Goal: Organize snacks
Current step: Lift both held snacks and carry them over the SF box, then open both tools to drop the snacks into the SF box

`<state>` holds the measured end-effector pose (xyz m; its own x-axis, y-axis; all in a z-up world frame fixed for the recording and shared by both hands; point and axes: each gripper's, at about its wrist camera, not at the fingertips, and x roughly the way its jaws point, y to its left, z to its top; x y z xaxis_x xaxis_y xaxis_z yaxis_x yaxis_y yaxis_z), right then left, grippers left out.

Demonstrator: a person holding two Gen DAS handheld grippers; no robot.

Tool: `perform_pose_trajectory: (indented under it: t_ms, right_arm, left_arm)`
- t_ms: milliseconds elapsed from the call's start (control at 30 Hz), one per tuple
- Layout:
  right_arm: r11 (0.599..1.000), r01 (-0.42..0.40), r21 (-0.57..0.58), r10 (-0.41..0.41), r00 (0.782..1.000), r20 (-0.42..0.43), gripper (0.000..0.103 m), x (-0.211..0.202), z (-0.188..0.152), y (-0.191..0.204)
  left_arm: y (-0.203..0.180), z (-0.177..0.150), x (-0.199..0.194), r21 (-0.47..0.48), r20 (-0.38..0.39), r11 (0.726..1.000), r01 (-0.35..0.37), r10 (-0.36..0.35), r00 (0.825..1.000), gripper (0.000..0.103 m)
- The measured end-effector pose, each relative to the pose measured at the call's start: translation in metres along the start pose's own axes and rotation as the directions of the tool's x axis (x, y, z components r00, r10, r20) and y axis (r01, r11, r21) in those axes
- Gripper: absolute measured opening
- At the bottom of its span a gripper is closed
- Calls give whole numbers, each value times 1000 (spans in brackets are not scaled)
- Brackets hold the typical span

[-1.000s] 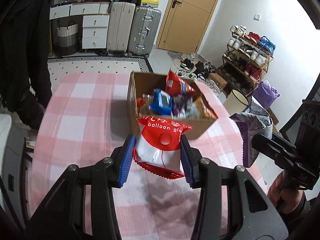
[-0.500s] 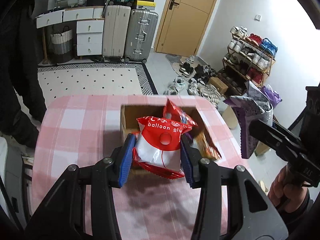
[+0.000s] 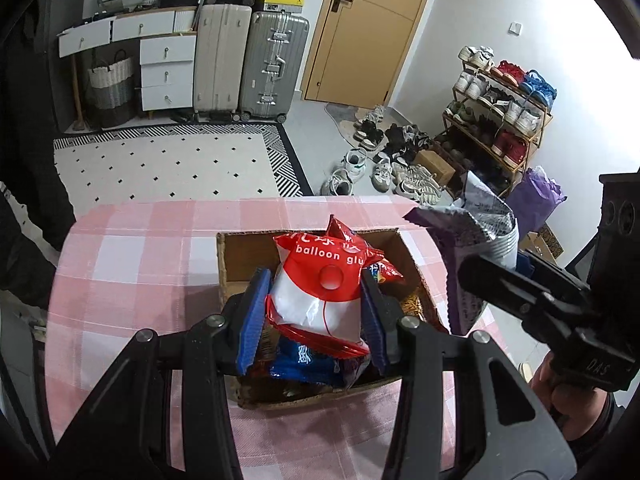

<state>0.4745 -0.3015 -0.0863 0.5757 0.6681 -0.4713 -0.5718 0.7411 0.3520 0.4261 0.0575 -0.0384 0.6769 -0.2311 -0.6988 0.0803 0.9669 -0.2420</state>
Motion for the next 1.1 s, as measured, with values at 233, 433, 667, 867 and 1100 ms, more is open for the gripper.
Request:
perform_pose_trajectory:
  t_ms: [233, 433, 667, 867, 1100]
  right_arm:
    - [1000, 13, -6, -14, 1000, -16, 58, 18, -5, -8]
    - [998, 58, -13, -59, 997, -51, 59, 35, -19, -12]
    - [996, 80, -25, -82, 995, -65, 82, 41, -26, -17]
    - [998, 58, -1, -58, 998, -28, 84, 22, -29, -17]
    - [998, 60, -1, -60, 998, 23, 85, -7, -29, -6]
  left_arm:
    - [2, -5, 28, 2, -31, 1000, 7, -7, 1000, 41]
    - [8, -8, 48, -17, -55, 1000, 2, -3, 998, 42]
    - [21, -12, 63, -68, -115, 998, -2, -6, 993, 80]
    - [21, -13, 44, -52, -90, 999, -15, 10, 996, 82]
    - [17, -16, 17, -55, -67, 998, -36, 32, 997, 82]
